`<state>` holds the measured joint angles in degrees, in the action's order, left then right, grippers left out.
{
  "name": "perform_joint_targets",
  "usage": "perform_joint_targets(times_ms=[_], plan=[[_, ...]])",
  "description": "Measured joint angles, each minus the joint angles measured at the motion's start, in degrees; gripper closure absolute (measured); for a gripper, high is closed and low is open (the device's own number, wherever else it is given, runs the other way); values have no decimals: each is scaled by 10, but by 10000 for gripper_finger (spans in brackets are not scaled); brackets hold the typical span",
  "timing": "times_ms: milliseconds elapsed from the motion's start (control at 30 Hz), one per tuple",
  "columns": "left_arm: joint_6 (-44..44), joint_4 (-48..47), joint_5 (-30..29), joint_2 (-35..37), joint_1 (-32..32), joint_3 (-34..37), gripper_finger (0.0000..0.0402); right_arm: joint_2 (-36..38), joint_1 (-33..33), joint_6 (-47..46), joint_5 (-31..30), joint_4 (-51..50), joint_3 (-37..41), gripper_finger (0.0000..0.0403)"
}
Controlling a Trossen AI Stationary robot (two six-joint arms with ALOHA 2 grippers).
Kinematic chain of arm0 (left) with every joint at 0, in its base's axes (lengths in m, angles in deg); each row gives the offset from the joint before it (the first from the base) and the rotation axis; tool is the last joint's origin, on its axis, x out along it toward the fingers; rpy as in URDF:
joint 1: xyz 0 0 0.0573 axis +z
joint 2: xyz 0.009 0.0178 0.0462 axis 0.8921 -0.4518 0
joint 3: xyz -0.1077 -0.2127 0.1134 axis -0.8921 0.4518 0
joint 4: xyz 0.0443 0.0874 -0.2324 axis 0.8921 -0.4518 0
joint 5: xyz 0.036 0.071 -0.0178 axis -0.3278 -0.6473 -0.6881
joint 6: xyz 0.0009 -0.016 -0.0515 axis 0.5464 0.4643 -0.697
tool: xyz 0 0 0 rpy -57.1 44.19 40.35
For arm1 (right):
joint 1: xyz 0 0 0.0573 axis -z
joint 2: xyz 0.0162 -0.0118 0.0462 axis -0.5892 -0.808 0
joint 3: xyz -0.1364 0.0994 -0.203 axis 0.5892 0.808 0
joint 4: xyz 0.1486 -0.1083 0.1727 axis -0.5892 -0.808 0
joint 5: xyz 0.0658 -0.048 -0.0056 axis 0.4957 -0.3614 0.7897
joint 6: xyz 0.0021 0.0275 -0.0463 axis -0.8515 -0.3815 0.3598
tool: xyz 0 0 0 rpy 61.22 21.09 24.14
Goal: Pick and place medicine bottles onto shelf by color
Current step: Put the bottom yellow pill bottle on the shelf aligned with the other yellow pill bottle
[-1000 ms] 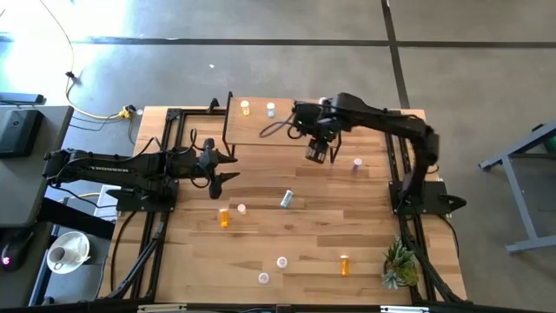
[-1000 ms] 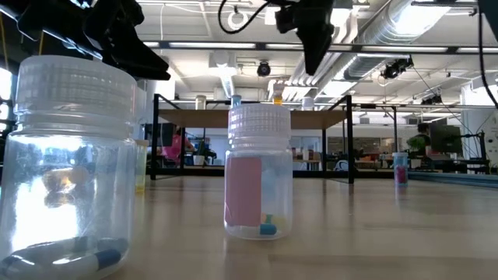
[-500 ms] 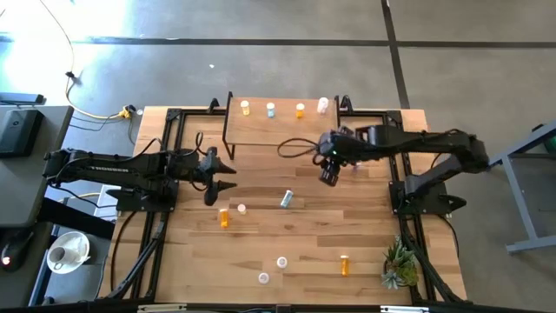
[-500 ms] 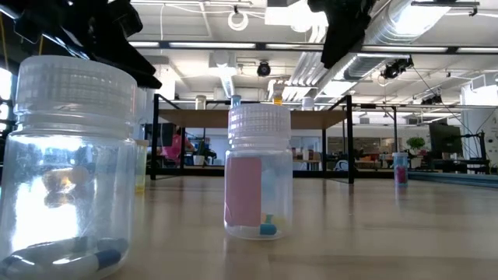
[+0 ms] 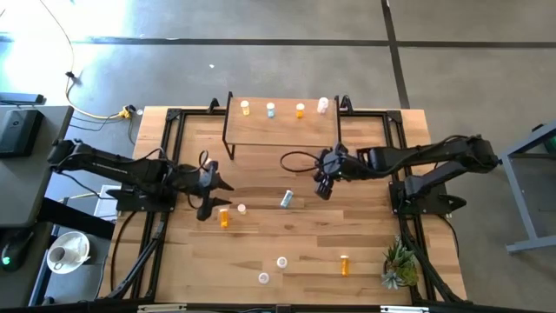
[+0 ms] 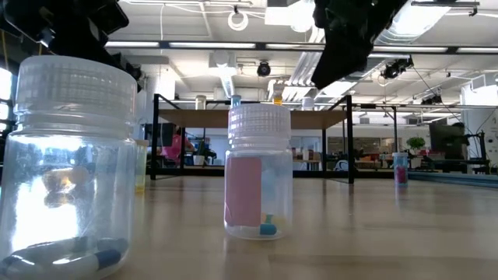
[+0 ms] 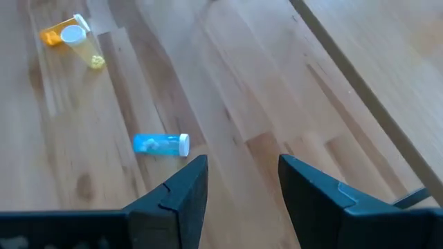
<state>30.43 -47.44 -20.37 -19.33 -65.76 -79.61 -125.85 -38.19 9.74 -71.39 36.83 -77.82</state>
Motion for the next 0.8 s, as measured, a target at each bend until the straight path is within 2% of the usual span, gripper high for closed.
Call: perform_joint_targets(times_ms=[133, 300, 800], plan=[[0, 1, -47, -23, -34, 0, 190, 0, -12, -3, -38, 27, 26, 235], [-6, 18, -63, -67, -57, 0, 190, -2, -20, -17, -74, 46, 41, 235], [-6, 119, -82, -201, -72, 0, 190, -2, -22, -12, -75, 57, 45, 235]])
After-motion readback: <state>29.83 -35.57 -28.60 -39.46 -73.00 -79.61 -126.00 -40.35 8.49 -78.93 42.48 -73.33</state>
